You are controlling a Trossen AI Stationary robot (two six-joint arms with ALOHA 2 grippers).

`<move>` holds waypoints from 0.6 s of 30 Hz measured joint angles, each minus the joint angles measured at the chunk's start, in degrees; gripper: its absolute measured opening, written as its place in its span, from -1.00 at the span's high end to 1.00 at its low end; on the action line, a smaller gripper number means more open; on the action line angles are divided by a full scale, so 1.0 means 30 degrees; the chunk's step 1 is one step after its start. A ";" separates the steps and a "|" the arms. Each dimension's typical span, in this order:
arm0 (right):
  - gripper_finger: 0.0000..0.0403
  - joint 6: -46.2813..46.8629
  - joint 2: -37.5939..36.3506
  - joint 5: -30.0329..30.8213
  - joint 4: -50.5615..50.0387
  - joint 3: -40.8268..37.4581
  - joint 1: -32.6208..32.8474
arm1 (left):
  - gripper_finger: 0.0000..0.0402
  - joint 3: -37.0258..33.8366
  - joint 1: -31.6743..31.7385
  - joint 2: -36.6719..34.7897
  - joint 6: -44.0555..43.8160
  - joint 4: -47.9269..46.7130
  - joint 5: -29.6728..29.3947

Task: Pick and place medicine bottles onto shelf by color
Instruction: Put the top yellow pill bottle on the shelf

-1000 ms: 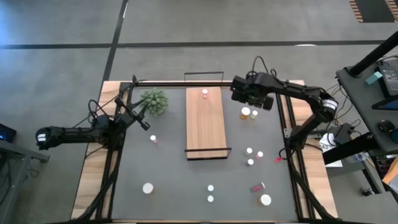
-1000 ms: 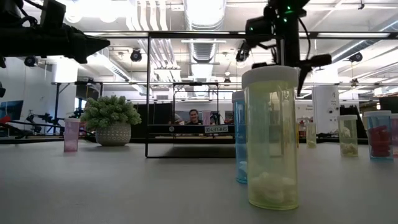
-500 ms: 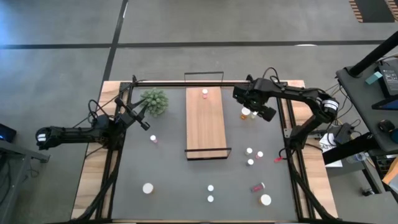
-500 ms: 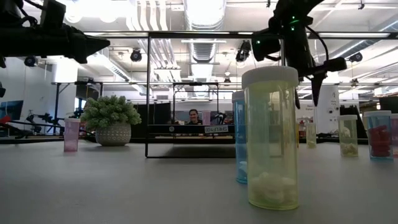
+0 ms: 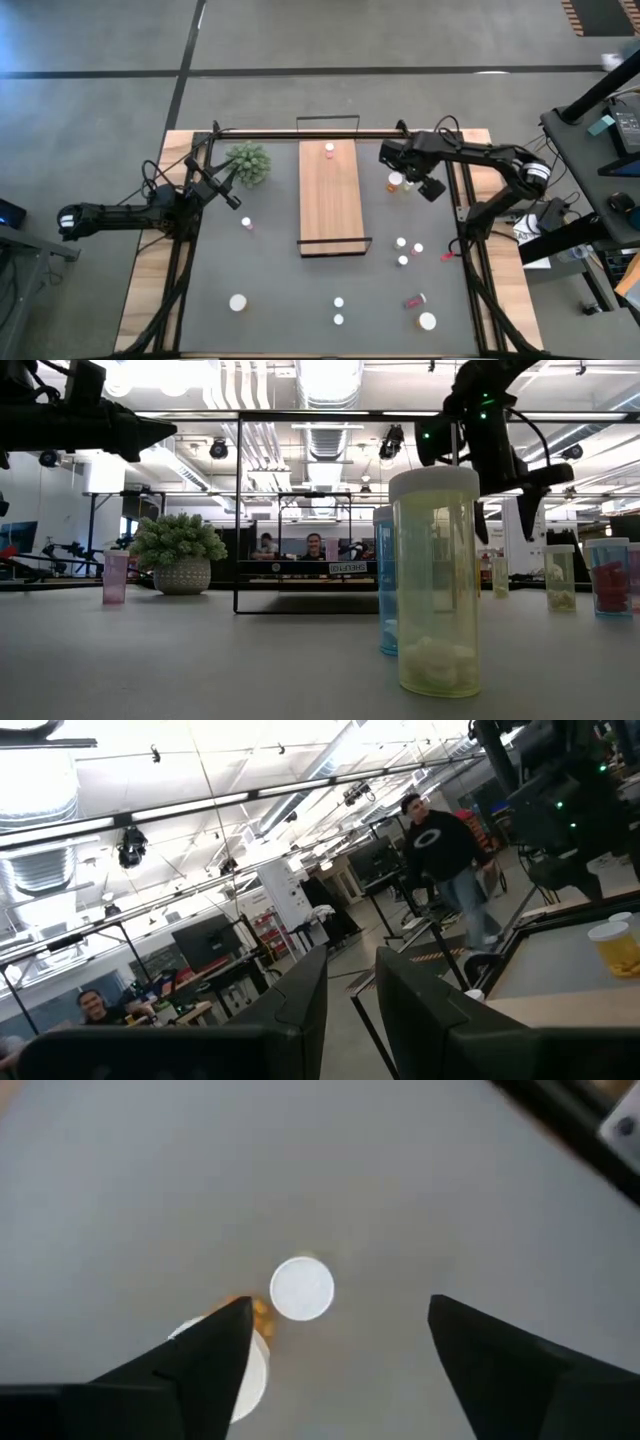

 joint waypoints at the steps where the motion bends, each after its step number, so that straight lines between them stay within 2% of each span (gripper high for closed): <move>1: -0.54 0.0124 -0.0231 0.0099 0.0409 -0.0350 -0.0007 | 0.64 0.0000 -0.0004 0.0000 0.0000 -0.0003 0.0000; 9: -0.71 0.1506 -0.1524 0.0449 0.3449 -0.2916 -0.0072 | 0.64 -0.0004 0.0000 0.0000 0.0000 0.0000 0.0003; 18: -0.60 0.1884 -0.1556 0.0879 0.5128 -0.4060 -0.0124 | 0.64 0.0000 0.0000 -0.0002 0.0000 0.0000 0.0004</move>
